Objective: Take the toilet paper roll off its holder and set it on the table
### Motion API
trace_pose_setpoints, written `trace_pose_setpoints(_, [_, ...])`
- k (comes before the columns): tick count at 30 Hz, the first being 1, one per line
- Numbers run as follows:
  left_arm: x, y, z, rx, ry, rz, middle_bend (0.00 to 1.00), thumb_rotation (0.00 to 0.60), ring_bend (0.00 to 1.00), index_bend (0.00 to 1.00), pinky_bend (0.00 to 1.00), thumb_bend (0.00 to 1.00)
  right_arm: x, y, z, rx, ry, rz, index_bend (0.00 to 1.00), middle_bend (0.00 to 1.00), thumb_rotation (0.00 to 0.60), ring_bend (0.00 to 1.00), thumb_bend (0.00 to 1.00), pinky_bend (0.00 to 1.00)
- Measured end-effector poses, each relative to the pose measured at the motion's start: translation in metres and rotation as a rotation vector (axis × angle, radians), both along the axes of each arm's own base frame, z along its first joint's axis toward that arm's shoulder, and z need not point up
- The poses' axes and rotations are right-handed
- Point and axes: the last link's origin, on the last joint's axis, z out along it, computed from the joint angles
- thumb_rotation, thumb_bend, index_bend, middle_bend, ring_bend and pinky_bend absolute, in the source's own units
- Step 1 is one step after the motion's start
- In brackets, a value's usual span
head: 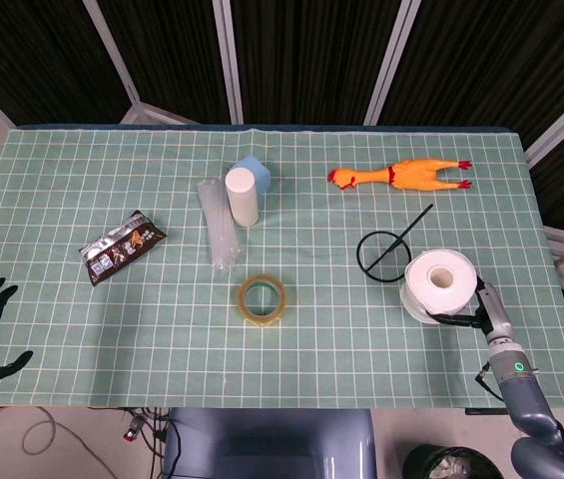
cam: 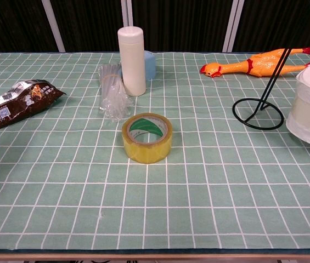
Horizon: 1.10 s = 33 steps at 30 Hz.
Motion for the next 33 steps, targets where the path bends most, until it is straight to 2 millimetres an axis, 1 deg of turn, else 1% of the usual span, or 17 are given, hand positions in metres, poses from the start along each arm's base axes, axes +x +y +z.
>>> trace_pose_setpoints(3, [0.000, 0.000, 0.000, 0.001, 0.001, 0.001, 0.06, 0.600, 0.00, 0.14, 0.00, 0.04, -0.003, -0.001, 0.003, 0.005, 0.006, -0.002, 0.19, 0.04, 0.600, 0.00, 0.03, 0.00])
trace_pose_setpoints(6, [0.000, 0.000, -0.001, -0.002, 0.002, 0.000, 0.06, 0.600, 0.00, 0.14, 0.00, 0.05, -0.006, 0.001, 0.006, 0.026, 0.019, 0.008, 0.09, 0.00, 0.600, 0.00, 0.03, 0.00])
trace_pose_setpoints(9, [0.001, 0.000, -0.001, -0.004, 0.003, 0.000, 0.06, 0.600, 0.00, 0.14, 0.00, 0.05, -0.007, 0.003, 0.009, 0.056, 0.025, 0.020, 0.04, 0.00, 0.600, 0.00, 0.03, 0.00])
trace_pose_setpoints(14, [0.001, 0.000, -0.001, -0.001, 0.003, 0.001, 0.06, 0.600, 0.00, 0.14, 0.00, 0.05, -0.011, 0.007, 0.012, 0.119, 0.025, 0.025, 0.02, 0.00, 0.600, 0.00, 0.03, 0.00])
trace_pose_setpoints(19, [0.000, 0.000, -0.001, -0.001, 0.002, 0.002, 0.06, 0.600, 0.00, 0.14, 0.00, 0.05, -0.017, 0.007, 0.016, 0.128, 0.005, 0.005, 0.02, 0.00, 0.600, 0.00, 0.03, 0.00])
trace_pose_setpoints(22, [0.000, 0.000, 0.000, 0.002, 0.002, 0.004, 0.06, 0.600, 0.00, 0.14, 0.00, 0.05, -0.021, 0.004, 0.025, 0.093, 0.017, 0.010, 0.02, 0.00, 0.600, 0.00, 0.03, 0.00])
trace_pose_setpoints(25, [0.000, 0.000, 0.000, 0.003, 0.004, 0.005, 0.06, 0.600, 0.00, 0.14, 0.00, 0.05, -0.022, 0.003, 0.040, 0.030, 0.055, 0.033, 0.02, 0.00, 0.600, 0.00, 0.03, 0.00])
trace_pose_setpoints(30, [0.000, 0.000, -0.001, -0.001, 0.007, 0.004, 0.06, 0.600, 0.00, 0.14, 0.00, 0.05, -0.021, 0.003, 0.070, -0.103, 0.224, 0.099, 0.02, 0.00, 0.600, 0.00, 0.03, 0.00])
trace_pose_setpoints(33, [0.000, 0.000, -0.002, -0.002, 0.011, 0.003, 0.06, 0.600, 0.00, 0.14, 0.00, 0.05, -0.014, 0.011, 0.089, -0.194, 0.346, 0.147, 0.02, 0.00, 0.600, 0.00, 0.03, 0.00])
